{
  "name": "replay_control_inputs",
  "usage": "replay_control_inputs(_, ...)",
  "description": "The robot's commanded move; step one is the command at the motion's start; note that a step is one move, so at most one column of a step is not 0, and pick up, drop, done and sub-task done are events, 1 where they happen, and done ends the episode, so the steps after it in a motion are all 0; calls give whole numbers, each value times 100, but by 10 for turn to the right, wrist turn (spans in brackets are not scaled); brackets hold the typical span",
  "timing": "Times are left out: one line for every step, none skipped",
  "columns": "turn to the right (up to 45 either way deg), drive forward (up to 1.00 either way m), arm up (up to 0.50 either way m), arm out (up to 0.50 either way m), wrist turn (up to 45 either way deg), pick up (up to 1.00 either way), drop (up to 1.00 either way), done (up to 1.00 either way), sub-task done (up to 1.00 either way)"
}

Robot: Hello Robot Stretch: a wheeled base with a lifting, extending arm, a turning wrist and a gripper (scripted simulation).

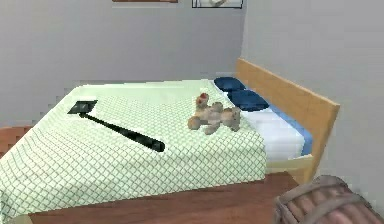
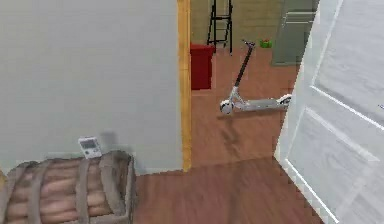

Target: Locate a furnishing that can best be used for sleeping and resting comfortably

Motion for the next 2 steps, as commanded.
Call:
replay_control_inputs(0, 45, 0, 0, 0, 0, 0, 0, 0)
replay_control_inputs(0, 0, 0, 0, 0, 0, 0, 100, 0)
